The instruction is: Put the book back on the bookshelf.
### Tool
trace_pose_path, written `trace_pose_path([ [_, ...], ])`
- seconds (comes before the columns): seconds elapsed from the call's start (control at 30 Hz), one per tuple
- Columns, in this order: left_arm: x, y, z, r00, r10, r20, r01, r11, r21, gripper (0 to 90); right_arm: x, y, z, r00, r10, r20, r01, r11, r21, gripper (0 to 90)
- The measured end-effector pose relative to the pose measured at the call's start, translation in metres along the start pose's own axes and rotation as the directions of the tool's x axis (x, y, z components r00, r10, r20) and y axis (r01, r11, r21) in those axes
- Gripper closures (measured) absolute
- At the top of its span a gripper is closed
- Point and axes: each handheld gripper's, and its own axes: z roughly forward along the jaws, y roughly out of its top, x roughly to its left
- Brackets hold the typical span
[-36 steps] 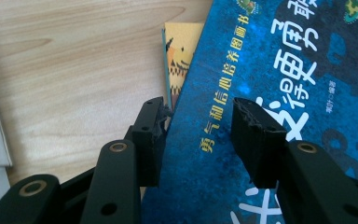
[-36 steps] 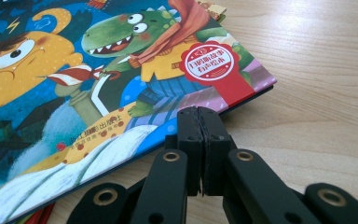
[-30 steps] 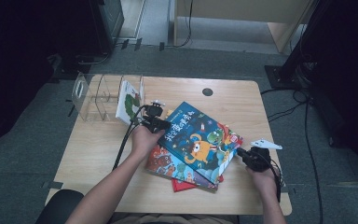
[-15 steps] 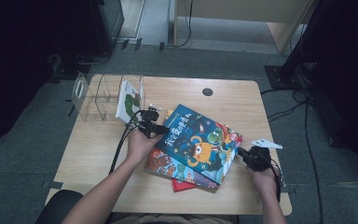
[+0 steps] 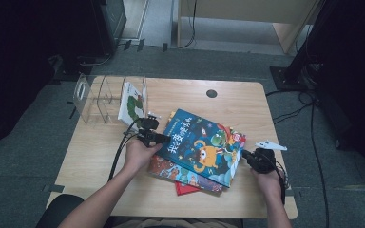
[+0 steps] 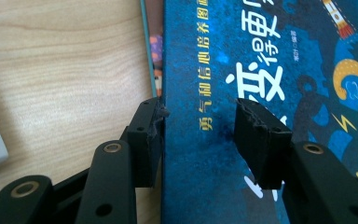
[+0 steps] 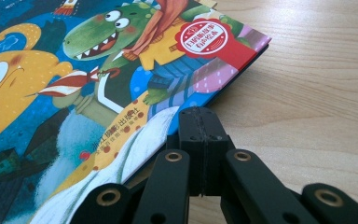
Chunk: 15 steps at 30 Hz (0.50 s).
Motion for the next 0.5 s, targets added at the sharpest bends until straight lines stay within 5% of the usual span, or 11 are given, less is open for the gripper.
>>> trace_pose_path([
  [0.5,0.003,-0.018,-0.01,0.9988,-0.003,0.048,0.001,0.9988,0.048,50.4,0.0,0.003,0.004,1.0,-0.002,-0.002,0.002,1.0,0.002,90.0],
])
